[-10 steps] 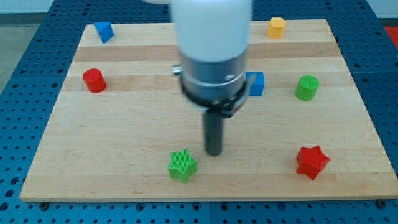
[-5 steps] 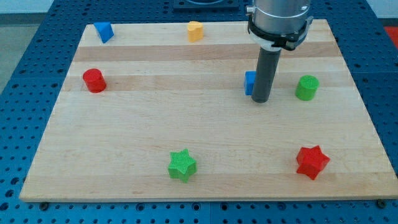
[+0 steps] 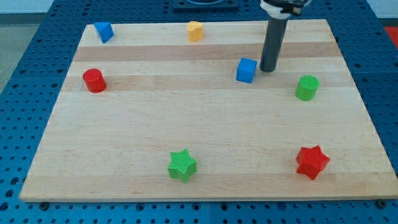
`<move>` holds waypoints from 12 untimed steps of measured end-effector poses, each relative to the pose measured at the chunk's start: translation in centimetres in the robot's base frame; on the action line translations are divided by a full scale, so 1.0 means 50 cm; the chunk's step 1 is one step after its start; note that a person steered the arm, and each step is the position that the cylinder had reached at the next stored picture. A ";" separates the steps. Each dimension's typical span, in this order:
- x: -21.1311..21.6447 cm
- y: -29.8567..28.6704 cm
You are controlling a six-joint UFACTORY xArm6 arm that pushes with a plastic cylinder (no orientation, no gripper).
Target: Move the blue cube to the left bottom
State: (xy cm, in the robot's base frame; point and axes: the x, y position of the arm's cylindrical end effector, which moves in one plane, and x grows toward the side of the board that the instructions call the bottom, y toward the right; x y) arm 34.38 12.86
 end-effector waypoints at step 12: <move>0.236 -0.216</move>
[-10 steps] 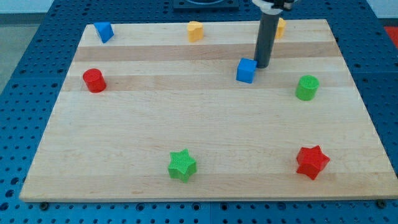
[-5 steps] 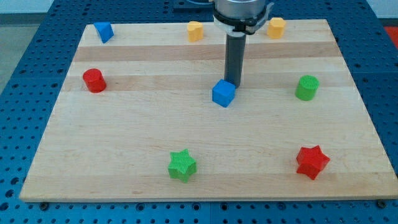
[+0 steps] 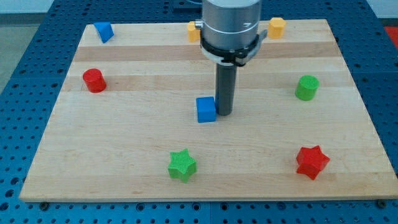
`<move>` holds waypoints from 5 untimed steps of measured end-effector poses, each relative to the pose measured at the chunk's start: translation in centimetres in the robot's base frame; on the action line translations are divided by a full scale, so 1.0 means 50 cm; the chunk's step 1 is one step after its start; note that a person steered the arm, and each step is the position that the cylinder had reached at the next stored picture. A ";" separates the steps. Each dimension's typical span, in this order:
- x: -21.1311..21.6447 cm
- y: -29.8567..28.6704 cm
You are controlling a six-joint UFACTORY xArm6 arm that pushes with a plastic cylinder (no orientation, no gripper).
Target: Move the blue cube to the left bottom
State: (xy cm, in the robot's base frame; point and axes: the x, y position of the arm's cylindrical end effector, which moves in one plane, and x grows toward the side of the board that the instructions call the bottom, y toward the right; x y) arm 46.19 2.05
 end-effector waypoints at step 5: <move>-0.004 -0.273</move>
State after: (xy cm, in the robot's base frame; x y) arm 45.99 -11.62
